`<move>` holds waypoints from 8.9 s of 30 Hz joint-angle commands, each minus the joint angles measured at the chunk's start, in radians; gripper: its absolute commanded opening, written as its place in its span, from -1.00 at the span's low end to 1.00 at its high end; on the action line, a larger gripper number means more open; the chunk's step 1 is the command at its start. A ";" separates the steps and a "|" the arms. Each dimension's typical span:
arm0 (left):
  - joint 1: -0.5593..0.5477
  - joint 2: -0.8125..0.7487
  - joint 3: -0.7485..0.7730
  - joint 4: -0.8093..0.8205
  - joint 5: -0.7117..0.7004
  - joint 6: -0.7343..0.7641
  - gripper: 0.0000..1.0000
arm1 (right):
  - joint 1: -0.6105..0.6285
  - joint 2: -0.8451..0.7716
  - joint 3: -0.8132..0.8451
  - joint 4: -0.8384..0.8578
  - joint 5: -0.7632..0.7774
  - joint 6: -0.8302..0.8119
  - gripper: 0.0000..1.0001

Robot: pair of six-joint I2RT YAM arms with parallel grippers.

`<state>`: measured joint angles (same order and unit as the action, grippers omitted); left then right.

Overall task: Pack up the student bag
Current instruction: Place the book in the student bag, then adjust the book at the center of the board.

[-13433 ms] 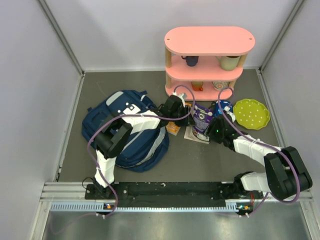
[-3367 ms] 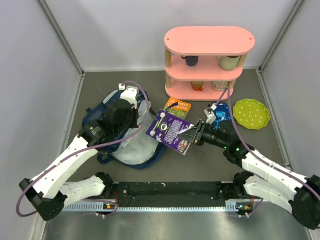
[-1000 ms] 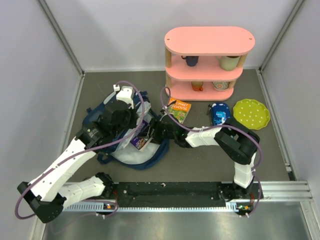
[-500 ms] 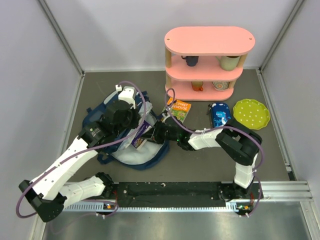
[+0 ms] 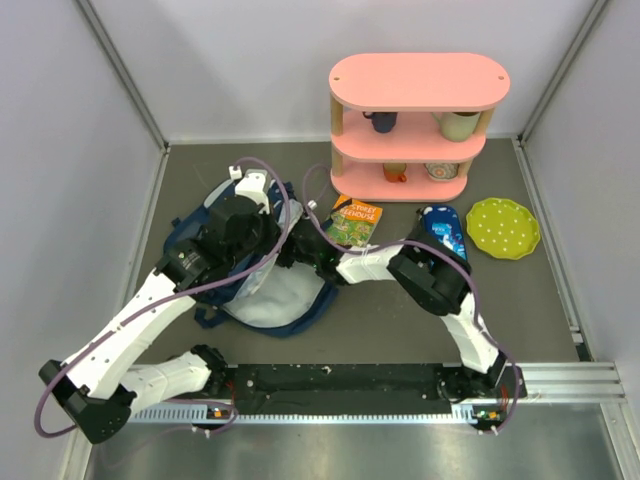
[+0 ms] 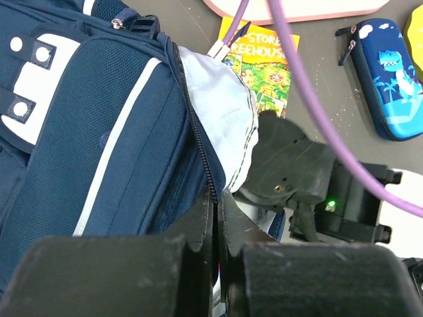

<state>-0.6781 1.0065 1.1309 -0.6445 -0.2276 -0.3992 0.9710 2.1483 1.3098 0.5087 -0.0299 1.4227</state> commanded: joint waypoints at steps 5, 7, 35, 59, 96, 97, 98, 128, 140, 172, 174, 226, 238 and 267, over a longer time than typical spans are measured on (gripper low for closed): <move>0.008 -0.011 0.066 0.137 0.025 -0.024 -1.00 | 0.057 0.067 0.059 0.019 0.068 0.010 -0.66; 0.009 -0.011 0.061 0.137 0.030 -0.024 -1.00 | 0.055 0.055 0.022 0.020 0.062 0.004 -0.36; 0.022 -0.039 -0.011 0.134 0.043 -0.012 -1.00 | -0.005 -0.035 -0.049 0.045 -0.034 -0.129 -0.52; 0.037 -0.040 -0.083 0.071 -0.065 -0.010 -1.00 | -0.086 -0.487 -0.507 0.105 -0.269 -0.479 0.04; 0.034 -0.285 -0.375 0.031 0.159 -0.185 0.82 | -0.115 -1.400 -0.734 -0.742 0.217 -0.581 0.98; 0.034 -0.322 -0.379 0.037 0.140 -0.176 0.89 | -0.115 -1.412 -0.735 -0.777 0.263 -0.574 0.98; 0.034 -0.341 -0.387 0.049 0.133 -0.170 0.97 | -0.117 -1.429 -0.735 -0.824 0.284 -0.573 0.98; 0.035 -0.536 -0.333 0.048 0.002 -0.263 0.97 | -0.120 -1.317 -0.434 -0.958 0.473 -0.607 0.98; 0.035 -0.209 -0.152 0.133 -0.001 -0.125 0.97 | -0.262 -1.104 -0.427 -0.915 0.343 -0.602 0.98; 0.132 1.092 0.526 0.465 0.367 -0.132 0.82 | -0.402 -1.346 -0.764 -0.570 0.285 -0.508 0.98; 0.132 1.095 0.526 0.444 0.331 -0.122 0.82 | -0.405 -1.341 -0.762 -0.569 0.282 -0.512 0.98; 0.111 1.067 0.400 0.422 0.271 -0.018 0.72 | -0.465 -1.213 -0.793 -0.483 0.145 -0.479 0.98; 0.086 1.058 0.360 0.484 0.185 -0.023 0.74 | -0.479 -1.213 -0.802 -0.480 0.139 -0.479 0.98; -0.092 0.871 0.006 0.680 0.338 -0.242 0.61 | -0.497 -1.050 -1.017 -0.275 0.061 -0.307 0.47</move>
<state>-0.7345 1.9244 1.1698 0.0132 0.0898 -0.5873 0.4873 1.0939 0.2817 0.1799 0.0143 1.1362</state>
